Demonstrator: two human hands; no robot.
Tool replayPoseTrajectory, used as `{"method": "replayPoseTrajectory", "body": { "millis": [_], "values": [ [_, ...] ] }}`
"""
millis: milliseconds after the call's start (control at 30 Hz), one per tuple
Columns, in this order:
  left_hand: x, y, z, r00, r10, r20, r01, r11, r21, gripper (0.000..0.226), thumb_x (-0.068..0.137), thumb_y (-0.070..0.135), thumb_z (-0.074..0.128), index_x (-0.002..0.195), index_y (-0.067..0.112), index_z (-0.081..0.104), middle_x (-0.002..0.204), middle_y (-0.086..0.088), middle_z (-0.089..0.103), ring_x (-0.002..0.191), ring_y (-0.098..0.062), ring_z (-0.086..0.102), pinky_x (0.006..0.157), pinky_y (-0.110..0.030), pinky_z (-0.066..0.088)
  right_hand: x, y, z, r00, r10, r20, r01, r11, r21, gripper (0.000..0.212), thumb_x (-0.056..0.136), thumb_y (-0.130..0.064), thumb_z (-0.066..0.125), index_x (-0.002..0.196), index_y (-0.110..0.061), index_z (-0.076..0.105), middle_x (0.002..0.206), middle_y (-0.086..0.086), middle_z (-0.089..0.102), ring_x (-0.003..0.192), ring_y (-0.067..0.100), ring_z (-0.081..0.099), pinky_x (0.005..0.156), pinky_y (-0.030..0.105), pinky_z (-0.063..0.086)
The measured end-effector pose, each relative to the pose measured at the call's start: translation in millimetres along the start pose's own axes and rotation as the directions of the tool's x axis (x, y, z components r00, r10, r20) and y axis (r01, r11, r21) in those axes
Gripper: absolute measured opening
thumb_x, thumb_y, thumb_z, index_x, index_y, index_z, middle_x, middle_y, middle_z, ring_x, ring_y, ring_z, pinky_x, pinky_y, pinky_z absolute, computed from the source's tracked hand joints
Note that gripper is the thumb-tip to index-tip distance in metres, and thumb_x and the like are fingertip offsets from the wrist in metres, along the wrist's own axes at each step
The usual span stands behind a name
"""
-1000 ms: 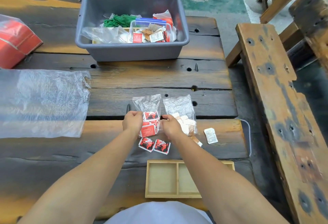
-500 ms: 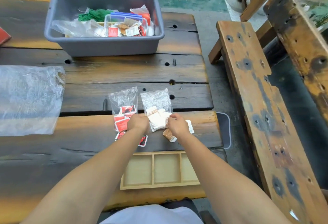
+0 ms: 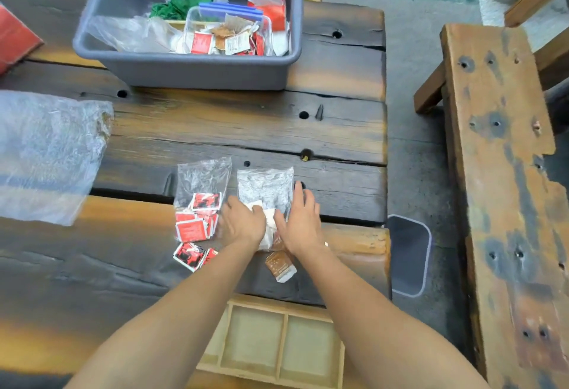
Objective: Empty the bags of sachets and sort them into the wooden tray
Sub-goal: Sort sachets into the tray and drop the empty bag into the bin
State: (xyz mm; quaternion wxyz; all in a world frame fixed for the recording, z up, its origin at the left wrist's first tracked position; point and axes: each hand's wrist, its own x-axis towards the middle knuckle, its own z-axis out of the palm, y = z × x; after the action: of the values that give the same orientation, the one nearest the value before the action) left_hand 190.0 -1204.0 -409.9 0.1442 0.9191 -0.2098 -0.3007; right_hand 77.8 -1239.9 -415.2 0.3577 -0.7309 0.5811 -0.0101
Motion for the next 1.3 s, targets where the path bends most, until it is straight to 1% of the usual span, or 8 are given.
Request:
{"method": "replayPoseTrajectory", "body": {
  "millis": [167,300,433,600,733,867,1033,1300],
  "values": [
    [12.5,6.3,7.1,0.998,-0.063,-0.007,0.061,0.978,-0.199,0.052,0.09,0.033,0.058,0.132,0.005,0.048,0.126,-0.012,0.06,0.118,-0.035,0.056,0.098,-0.041,0.044,39.0,-5.5,5.9,0.963,0.241,0.122,-0.27,0.864,0.425,0.066,0.094,-0.031,0.052,0.151,-0.009,0.027,0.141,0.014,0.047,0.129,0.032,0.046,0.105,0.041,0.038],
    [0.8,3.5,-0.3,0.996,-0.087,0.033,0.093,0.952,-0.291,0.039,0.092,0.038,0.057,0.119,0.01,0.054,0.096,-0.003,0.059,0.103,-0.033,0.062,0.086,-0.037,0.045,31.2,-1.9,6.2,0.942,0.271,0.196,-0.334,0.767,0.547,0.005,0.092,-0.022,0.053,0.092,-0.018,0.051,0.086,0.008,0.063,0.08,0.024,0.06,0.071,0.035,0.046],
    [-18.3,-8.7,-19.3,0.998,-0.03,0.051,0.046,0.932,-0.359,0.042,0.094,0.05,0.051,0.079,0.012,0.051,0.071,0.0,0.055,0.076,-0.029,0.056,0.071,-0.036,0.04,5.1,1.5,3.4,0.94,0.243,0.24,-0.34,0.722,0.602,0.018,0.085,-0.021,0.048,0.069,-0.018,0.054,0.066,0.001,0.062,0.065,0.019,0.053,0.069,0.038,0.047],
    [-48.8,-28.4,-56.8,0.993,0.11,0.037,-0.08,0.884,-0.46,0.048,0.095,0.05,0.051,0.065,0.017,0.071,0.067,0.003,0.071,0.069,-0.015,0.064,0.072,-0.031,0.048,-34.4,-5.0,-12.6,0.941,0.136,0.311,-0.305,0.741,0.598,0.024,0.093,-0.009,0.044,0.072,-0.016,0.052,0.068,0.002,0.053,0.065,0.017,0.047,0.061,0.028,0.043],
    [-69.3,-53.9,-81.3,0.96,0.274,0.053,-0.213,0.844,-0.493,0.033,0.091,0.028,0.061,0.06,0.02,0.071,0.062,0.003,0.071,0.065,-0.017,0.06,0.075,-0.04,0.054,-72.3,-16.4,-20.3,0.973,0.069,0.22,-0.161,0.888,0.431,0.022,0.094,-0.016,0.046,0.074,-0.019,0.055,0.076,0.003,0.06,0.078,0.021,0.056,0.077,0.039,0.049],
    [-93.7,-79.6,-96.5,0.908,0.375,0.185,-0.252,0.845,-0.471,0.031,0.092,0.013,0.063,0.062,0.019,0.069,0.071,-0.009,0.071,0.06,-0.018,0.059,0.06,-0.032,0.049,-108.9,-26.4,-21.6,0.996,0.072,0.05,-0.085,0.939,0.333,0.021,0.096,-0.026,0.048,0.096,-0.013,0.065,0.096,0.008,0.07,0.099,0.028,0.061,0.09,0.037,0.047],
    [-122.5,-102.6,-99.2,0.861,0.36,0.36,-0.147,0.853,-0.501,0.02,0.084,-0.008,0.068,0.077,0.011,0.069,0.078,-0.011,0.068,0.08,-0.026,0.065,0.085,-0.048,0.058,-151.6,-36.4,-16.5,0.978,0.178,-0.106,-0.12,0.902,0.414,0.044,0.094,-0.028,0.056,0.135,-0.011,0.052,0.133,0.013,0.056,0.124,0.029,0.052,0.101,0.032,0.039],
    [-163.0,-115.7,-93.9,0.868,0.272,0.415,0.022,0.815,-0.579,0.017,0.077,-0.012,0.072,0.088,0.001,0.067,0.073,-0.013,0.069,0.055,-0.014,0.069,0.049,-0.026,0.058,-204.6,-29.8,8.6,0.974,0.22,0.061,-0.201,0.7,0.685,0.022,0.088,-0.021,0.07,0.101,-0.004,0.071,0.089,0.014,0.072,0.069,0.02,0.067,0.07,0.038,0.061]
  ]
}}
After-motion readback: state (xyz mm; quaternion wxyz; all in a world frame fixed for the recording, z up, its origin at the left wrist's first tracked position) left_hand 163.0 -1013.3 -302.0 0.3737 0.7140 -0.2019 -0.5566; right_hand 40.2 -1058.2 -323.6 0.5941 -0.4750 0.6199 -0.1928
